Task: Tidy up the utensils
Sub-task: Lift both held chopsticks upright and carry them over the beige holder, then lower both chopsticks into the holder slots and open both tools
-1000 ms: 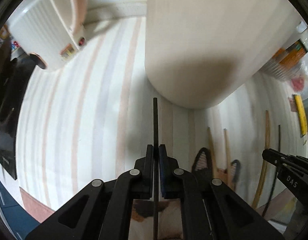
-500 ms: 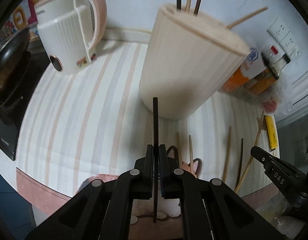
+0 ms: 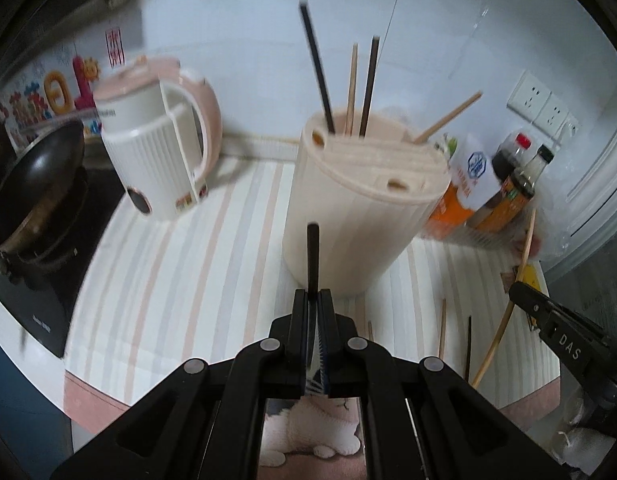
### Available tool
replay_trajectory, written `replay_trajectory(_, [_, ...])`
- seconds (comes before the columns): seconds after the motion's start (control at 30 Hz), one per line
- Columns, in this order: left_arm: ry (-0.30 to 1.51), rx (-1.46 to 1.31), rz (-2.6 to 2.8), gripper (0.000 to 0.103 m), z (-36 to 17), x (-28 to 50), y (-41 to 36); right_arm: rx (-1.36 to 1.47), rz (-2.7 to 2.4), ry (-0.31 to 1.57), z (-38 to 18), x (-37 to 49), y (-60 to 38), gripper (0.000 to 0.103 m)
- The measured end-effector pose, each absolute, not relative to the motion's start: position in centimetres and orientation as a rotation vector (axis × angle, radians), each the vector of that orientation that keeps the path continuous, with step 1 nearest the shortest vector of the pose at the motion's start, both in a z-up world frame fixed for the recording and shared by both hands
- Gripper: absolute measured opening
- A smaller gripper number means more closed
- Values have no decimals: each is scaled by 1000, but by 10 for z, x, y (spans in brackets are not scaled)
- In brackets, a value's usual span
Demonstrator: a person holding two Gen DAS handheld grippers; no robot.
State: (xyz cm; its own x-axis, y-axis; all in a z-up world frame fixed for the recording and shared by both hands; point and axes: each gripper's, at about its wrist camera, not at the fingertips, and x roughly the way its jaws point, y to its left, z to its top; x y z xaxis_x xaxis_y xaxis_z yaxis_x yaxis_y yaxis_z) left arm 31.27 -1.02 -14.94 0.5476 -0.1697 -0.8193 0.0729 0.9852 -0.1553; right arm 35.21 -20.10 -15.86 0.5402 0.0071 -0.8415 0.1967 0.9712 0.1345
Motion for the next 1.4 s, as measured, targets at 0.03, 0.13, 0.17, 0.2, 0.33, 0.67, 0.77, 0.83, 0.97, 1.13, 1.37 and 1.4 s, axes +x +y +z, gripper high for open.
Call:
replay_trajectory(0.03, [960, -103, -141, 2, -142, 313, -10, 223, -112, 978, -153, 353, -201, 6])
replay_trajectory(0.13, [919, -92, -132, 2, -128, 314, -8, 230, -115, 921, -139, 359, -202, 6])
replay_trajectory(0.17, [903, -89, -130, 2, -121, 315, -7, 233, -115, 911, -135, 360, -202, 6])
replay_trajectory(0.2, [892, -87, -129, 2, -117, 315, -7, 236, -113, 896, -130, 362, -202, 6])
replay_trajectory(0.33, [847, -77, -136, 2, -94, 315, -5, 231, -100, 857, -112, 370, -202, 6])
replay_trajectory(0.67, [781, -89, -217, 2, -21, 308, -7, 319, 66, 847, -55, 396, -200, 6])
replay_trajectory(0.77, [744, -77, -248, 2, 6, 305, -12, 332, 113, 822, -33, 403, -198, 6])
replay_trajectory(0.83, [727, -75, -264, 2, 20, 306, -13, 337, 138, 803, -17, 410, -197, 6])
replay_trajectory(0.97, [679, -73, -266, 2, 50, 318, -12, 319, 149, 744, 12, 428, -193, 6])
replay_trajectory(1.13, [650, -51, -230, 2, 69, 353, -13, 323, 141, 678, 35, 461, -189, 6])
replay_trajectory(1.37, [673, -44, -184, 2, 56, 403, -23, 323, 97, 609, 27, 514, -178, 6])
replay_trajectory(1.4, [682, -45, -183, 2, 51, 411, -24, 319, 89, 600, 22, 521, -176, 6])
